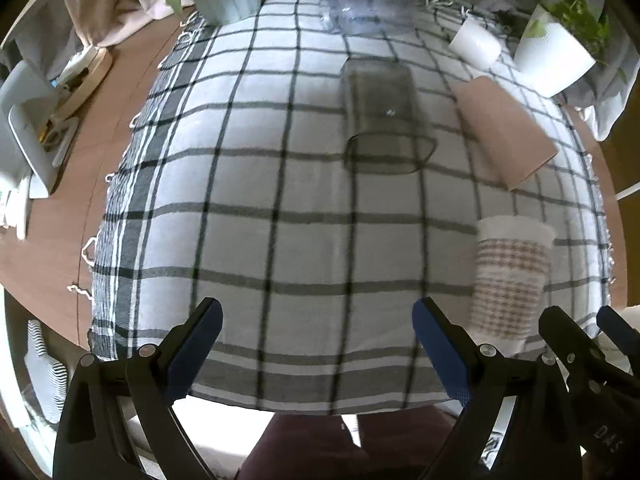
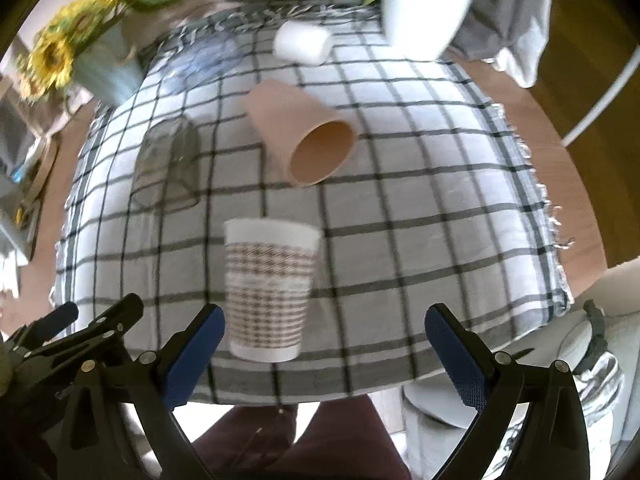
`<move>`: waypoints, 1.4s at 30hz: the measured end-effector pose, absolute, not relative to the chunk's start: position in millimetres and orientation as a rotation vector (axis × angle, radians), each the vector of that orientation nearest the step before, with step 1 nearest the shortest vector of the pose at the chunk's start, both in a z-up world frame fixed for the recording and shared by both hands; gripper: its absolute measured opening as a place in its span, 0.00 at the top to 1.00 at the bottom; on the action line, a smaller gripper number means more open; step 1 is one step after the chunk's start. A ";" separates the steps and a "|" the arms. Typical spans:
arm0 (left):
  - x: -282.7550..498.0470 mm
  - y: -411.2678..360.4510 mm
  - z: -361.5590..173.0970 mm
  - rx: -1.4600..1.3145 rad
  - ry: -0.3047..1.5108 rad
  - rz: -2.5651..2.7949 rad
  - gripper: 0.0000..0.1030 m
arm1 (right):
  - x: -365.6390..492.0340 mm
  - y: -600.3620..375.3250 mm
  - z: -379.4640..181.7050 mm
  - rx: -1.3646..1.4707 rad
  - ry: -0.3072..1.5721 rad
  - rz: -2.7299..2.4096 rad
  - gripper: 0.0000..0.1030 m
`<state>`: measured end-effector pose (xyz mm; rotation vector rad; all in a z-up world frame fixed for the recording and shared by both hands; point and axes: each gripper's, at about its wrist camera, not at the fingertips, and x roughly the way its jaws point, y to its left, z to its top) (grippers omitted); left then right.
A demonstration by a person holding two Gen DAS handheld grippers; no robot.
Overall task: Flip cup upside down
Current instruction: 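Grasp the paper cup with the right tool while the left tool releases it, then rotate the paper cup rim-down with the right tool and set it on the cloth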
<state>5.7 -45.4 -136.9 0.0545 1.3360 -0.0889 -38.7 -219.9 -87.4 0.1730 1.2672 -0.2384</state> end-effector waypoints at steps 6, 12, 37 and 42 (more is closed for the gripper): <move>5.3 -36.8 -155.4 0.114 1.364 -0.065 0.06 | -31.8 -201.2 -112.1 0.185 1.318 -0.182 0.09; 7.9 -38.0 -168.9 0.141 1.388 -0.079 0.06 | -29.4 -196.7 -131.2 0.205 1.355 -0.173 0.18; 13.8 -49.2 -155.5 0.095 1.330 -0.165 0.06 | -32.2 -202.9 -105.5 0.258 1.368 -0.100 0.45; 17.5 -38.6 -152.2 0.075 1.316 -0.152 0.06 | -20.9 -197.4 -101.3 0.243 1.383 -0.061 0.45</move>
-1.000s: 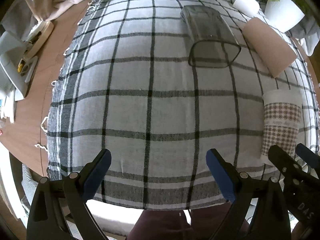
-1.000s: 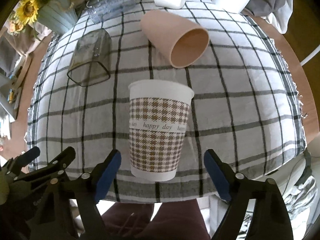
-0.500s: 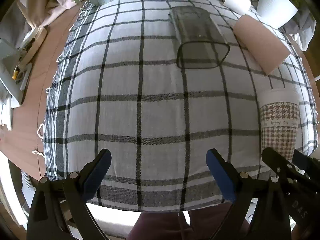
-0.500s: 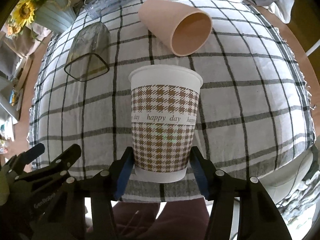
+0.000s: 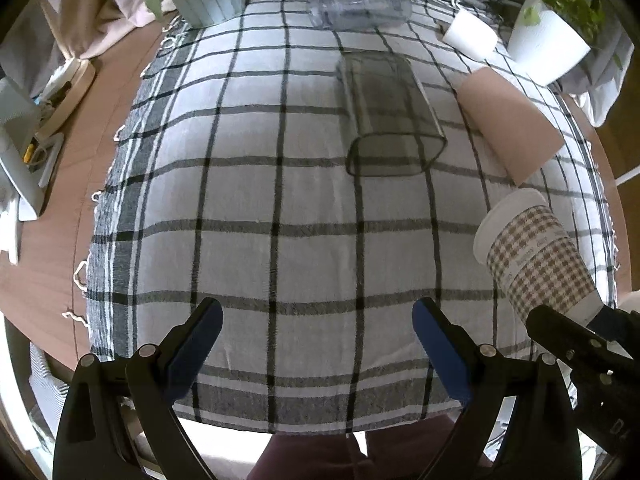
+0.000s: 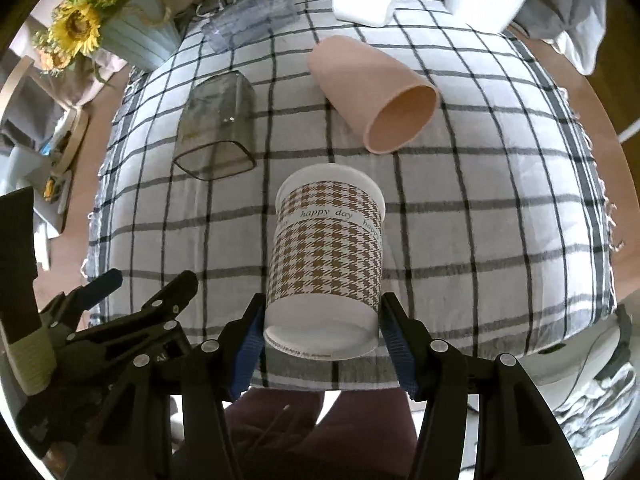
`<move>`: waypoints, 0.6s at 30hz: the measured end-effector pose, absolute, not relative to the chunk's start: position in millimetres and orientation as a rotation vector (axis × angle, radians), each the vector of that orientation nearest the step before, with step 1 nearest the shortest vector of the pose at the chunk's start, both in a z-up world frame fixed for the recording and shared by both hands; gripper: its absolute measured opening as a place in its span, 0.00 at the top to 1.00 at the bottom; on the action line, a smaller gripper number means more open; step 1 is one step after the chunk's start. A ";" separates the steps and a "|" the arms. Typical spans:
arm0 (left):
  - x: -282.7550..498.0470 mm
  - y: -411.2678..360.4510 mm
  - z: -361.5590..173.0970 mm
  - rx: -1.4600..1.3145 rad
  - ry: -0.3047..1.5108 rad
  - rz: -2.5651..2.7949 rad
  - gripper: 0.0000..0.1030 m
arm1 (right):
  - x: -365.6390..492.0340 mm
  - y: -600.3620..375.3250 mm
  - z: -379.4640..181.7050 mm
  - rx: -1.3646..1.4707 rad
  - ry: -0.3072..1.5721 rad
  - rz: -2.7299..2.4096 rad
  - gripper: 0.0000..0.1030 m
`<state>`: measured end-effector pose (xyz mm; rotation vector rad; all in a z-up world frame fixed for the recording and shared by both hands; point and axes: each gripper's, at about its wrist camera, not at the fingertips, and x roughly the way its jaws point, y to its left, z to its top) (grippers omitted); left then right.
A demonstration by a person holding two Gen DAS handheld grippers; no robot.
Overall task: Flip cup upside down
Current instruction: 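Rotate the paper cup rim-down with the right tool and set it on the cloth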
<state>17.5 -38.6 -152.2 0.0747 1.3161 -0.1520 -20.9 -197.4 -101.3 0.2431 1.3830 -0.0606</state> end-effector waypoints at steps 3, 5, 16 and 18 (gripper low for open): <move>21.9 -30.3 -151.5 0.053 1.319 -0.143 0.06 | -11.9 -194.2 -103.9 0.248 1.426 -0.024 0.45; 21.4 -27.6 -149.5 0.044 1.310 -0.131 0.06 | -7.7 -191.4 -104.0 0.257 1.467 0.003 0.45; 34.6 -14.4 -144.3 0.019 1.282 -0.086 0.06 | 13.9 -180.6 -114.2 0.275 1.663 0.087 0.45; 35.6 -11.7 -142.5 0.021 1.271 -0.072 0.06 | 13.9 -182.2 -113.8 0.276 1.686 0.098 0.45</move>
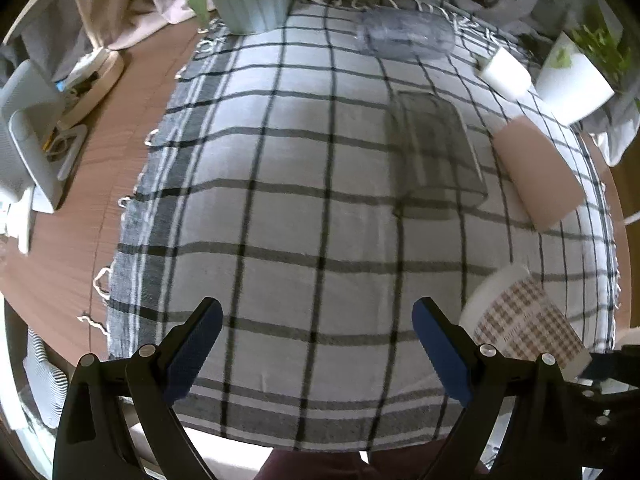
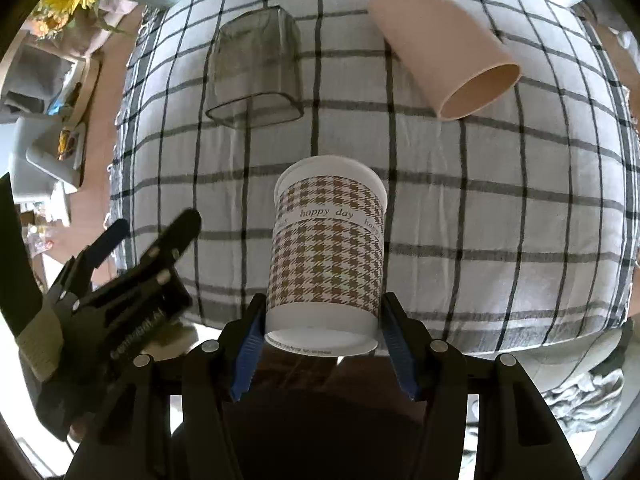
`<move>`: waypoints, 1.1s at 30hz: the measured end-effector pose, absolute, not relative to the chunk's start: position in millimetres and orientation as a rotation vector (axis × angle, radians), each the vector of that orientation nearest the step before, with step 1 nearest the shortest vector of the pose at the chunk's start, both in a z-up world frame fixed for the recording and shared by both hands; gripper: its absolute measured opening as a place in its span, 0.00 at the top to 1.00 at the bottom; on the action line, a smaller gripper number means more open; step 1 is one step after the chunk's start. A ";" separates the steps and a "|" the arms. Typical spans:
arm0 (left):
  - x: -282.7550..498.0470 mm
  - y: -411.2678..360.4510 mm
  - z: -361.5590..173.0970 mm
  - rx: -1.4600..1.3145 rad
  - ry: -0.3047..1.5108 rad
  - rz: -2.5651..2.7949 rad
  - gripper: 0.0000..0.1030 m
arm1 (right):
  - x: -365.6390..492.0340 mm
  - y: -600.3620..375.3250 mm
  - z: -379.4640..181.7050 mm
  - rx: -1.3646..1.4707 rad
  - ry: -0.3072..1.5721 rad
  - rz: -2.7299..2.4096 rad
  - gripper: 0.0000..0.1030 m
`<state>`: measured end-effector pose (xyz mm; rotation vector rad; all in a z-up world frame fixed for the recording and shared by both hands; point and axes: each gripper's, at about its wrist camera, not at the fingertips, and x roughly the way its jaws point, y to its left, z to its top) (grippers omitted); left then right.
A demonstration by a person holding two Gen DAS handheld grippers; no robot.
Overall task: Flip cup upside down
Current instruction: 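Rotate the paper cup rim-down with the right tool and set it on the cloth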
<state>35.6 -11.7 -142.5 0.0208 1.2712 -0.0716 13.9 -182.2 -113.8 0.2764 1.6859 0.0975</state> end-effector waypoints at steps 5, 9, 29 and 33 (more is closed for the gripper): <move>40.2 -9.8 -141.3 0.008 1.264 -0.086 0.06 | 20.7 -181.0 -113.1 0.237 1.733 0.081 0.45; 45.7 -2.3 -143.4 -0.019 1.273 -0.070 0.06 | 31.2 -174.4 -110.5 0.194 1.714 0.074 0.45; 50.9 17.2 -145.0 -0.010 1.268 -0.005 0.06 | 53.1 -157.3 -116.8 0.144 1.606 0.025 0.44; 49.9 16.4 -141.3 0.016 1.255 -0.008 0.06 | 56.8 -148.4 -122.8 0.131 1.585 0.007 0.35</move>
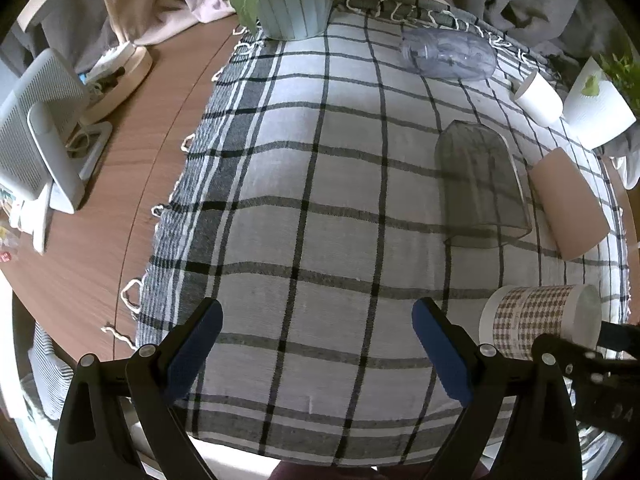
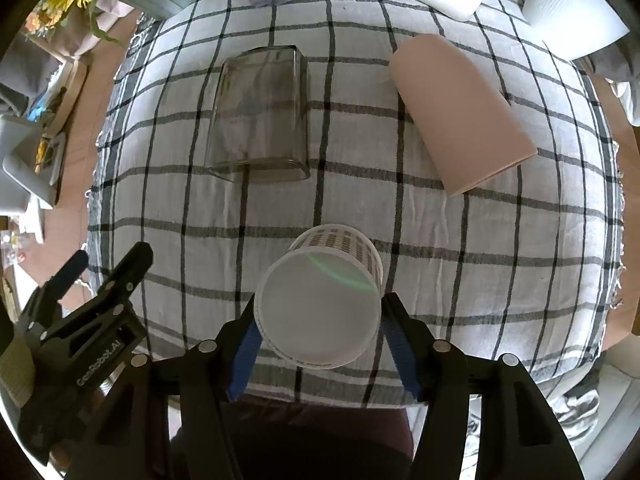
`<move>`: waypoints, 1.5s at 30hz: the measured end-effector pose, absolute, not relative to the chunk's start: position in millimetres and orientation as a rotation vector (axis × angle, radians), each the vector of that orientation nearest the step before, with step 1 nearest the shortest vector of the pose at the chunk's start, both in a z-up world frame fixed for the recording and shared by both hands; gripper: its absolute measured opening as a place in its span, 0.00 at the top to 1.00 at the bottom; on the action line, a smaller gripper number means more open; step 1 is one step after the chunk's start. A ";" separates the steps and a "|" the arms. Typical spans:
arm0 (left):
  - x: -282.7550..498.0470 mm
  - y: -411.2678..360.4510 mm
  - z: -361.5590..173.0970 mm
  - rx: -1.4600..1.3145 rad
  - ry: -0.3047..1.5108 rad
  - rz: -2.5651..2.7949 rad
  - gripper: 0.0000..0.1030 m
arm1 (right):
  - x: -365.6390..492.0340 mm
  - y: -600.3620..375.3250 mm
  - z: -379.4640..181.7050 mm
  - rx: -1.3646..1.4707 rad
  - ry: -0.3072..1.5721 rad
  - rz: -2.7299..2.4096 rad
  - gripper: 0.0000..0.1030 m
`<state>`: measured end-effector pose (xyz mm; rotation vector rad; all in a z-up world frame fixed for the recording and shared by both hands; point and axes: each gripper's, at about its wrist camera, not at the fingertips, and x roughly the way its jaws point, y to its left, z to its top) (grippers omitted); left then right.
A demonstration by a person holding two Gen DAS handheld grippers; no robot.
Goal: Flip cup upside down
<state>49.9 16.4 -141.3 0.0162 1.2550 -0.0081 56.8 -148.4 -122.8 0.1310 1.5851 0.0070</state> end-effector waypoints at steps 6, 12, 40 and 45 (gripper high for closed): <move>44.6 14.2 -129.3 0.053 1.221 -0.021 0.06 | 39.3 -151.3 -114.2 0.159 1.532 -0.026 0.19; 33.0 3.7 -110.4 0.093 1.172 -0.058 0.04 | 11.6 -164.8 -93.7 0.213 1.453 -0.087 0.19; -29.0 5.0 -32.2 0.072 0.911 -0.077 0.00 | -78.7 -162.2 5.7 0.144 0.829 -0.207 0.07; -33.2 9.8 -29.2 0.061 0.900 -0.068 0.00 | -83.9 -153.3 10.9 0.125 0.807 -0.187 0.07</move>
